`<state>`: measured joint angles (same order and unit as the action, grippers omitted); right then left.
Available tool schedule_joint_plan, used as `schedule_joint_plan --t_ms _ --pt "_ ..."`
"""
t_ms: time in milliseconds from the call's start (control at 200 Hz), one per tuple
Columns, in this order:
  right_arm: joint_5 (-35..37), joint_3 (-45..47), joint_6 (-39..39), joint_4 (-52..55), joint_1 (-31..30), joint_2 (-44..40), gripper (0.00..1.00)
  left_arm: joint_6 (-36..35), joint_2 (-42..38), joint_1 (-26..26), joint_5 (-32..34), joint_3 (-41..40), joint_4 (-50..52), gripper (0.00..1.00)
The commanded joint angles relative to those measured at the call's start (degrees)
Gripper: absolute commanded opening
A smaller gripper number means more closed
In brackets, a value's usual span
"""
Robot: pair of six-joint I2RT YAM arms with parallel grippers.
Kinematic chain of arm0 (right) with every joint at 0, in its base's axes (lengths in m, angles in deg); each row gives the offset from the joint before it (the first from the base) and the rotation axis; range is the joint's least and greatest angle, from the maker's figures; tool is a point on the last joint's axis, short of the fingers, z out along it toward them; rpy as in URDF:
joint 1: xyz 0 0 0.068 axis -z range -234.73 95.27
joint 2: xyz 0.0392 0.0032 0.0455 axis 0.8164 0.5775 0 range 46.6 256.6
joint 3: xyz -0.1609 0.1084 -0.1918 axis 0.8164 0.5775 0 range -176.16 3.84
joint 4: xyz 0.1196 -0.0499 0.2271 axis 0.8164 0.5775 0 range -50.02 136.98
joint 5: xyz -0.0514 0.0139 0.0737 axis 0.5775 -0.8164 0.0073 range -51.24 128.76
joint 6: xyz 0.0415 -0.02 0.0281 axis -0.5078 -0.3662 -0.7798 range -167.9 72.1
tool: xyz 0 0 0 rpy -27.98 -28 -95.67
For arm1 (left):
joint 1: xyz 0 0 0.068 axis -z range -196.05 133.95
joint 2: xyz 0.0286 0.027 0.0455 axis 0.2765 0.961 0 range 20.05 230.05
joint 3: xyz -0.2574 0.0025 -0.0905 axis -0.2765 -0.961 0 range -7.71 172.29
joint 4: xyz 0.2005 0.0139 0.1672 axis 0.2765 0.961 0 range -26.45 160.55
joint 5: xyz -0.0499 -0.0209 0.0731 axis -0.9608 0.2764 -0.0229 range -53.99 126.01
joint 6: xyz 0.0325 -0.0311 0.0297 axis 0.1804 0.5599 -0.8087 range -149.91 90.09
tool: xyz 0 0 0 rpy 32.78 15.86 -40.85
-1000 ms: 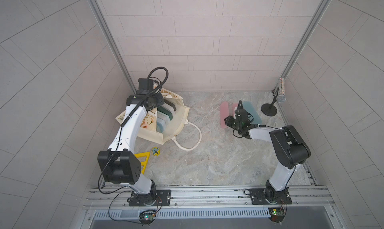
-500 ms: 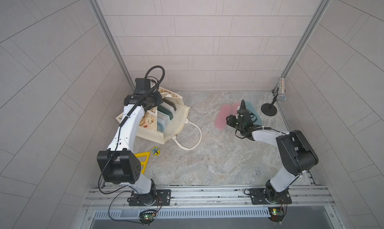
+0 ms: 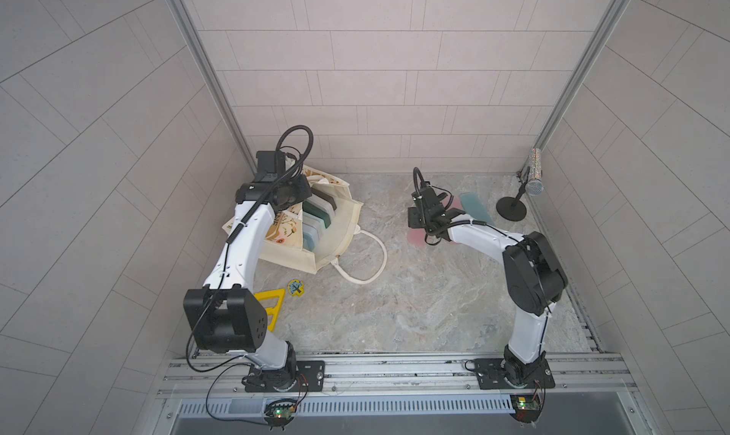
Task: Take out the pencil case from the canvas bag
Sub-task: Place the pencil case at the center of the board, then adjust the pencil case at the center of the board.
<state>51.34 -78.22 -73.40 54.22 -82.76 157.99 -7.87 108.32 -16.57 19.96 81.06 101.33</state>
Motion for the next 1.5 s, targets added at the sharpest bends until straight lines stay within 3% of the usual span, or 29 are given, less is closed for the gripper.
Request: schedule_joint_plan --t_ms 0,220,475,856,1491 --pt "6.6 -5.8 1.7 11.6 -0.7 3.9 0.66 0.3 -3.2 -0.1 -2.2 0.4 -4.0 0.00" --pt "7.4 -11.9 1.8 16.0 -0.6 9.3 0.65 0.3 -3.3 -0.2 -2.6 0.4 -4.0 0.00" --pt "3.2 -16.6 2.6 18.8 -0.8 14.3 0.64 0.2 -3.2 -0.4 -2.5 0.4 -4.1 0.00" --pt "3.1 -17.8 3.2 21.4 -0.7 16.4 0.63 0.7 -3.0 -0.9 -3.3 0.3 -4.4 0.00" --pt "2.5 -5.6 2.9 18.1 0.9 7.7 0.61 1.5 -2.3 -1.0 -4.3 -0.2 -5.0 0.00"
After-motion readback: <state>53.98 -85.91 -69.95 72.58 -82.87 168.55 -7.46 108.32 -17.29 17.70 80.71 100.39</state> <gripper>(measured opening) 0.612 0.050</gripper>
